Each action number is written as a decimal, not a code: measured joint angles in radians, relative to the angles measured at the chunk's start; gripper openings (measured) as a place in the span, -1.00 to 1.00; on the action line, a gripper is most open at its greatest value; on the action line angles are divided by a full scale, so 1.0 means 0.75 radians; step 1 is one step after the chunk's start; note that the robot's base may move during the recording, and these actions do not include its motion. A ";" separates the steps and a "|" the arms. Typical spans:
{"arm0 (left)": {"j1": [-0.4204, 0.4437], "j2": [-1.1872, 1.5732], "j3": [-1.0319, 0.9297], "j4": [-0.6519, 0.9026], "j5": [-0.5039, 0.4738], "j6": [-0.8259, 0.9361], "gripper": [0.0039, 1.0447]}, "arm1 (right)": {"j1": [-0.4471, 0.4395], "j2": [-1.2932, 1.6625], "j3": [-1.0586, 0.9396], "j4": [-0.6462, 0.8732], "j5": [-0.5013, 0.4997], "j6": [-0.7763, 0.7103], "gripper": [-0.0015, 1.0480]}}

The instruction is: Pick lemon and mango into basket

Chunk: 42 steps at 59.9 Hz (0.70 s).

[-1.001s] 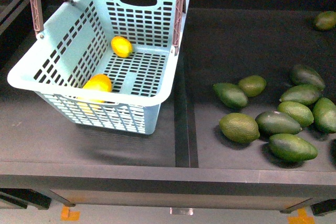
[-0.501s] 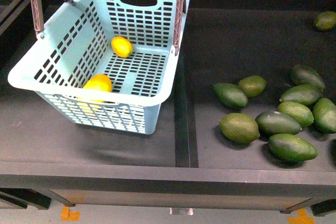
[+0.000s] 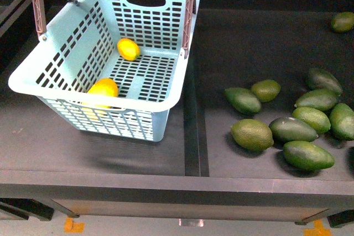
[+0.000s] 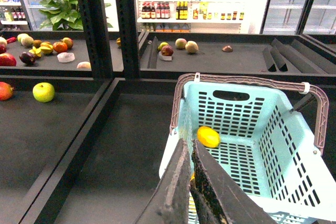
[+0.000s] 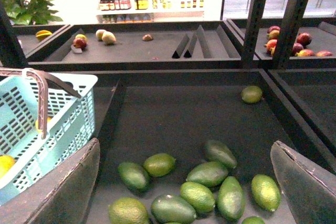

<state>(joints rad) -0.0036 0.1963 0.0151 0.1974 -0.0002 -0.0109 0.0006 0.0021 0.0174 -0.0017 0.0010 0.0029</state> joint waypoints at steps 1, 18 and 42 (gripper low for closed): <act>0.000 -0.006 0.000 -0.006 0.000 0.000 -0.94 | 0.000 0.000 0.000 0.000 0.000 0.001 0.83; 0.000 -0.253 0.001 -0.260 0.000 0.000 -0.94 | 0.000 0.000 0.000 0.001 0.000 0.001 0.83; 0.000 -0.253 0.001 -0.261 0.000 0.000 -0.94 | 0.000 0.000 0.000 0.000 0.000 0.001 0.83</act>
<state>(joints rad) -0.0036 0.0063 0.0154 0.0017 -0.0002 -0.0109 0.0006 0.0021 0.0174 -0.0017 0.0010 0.0032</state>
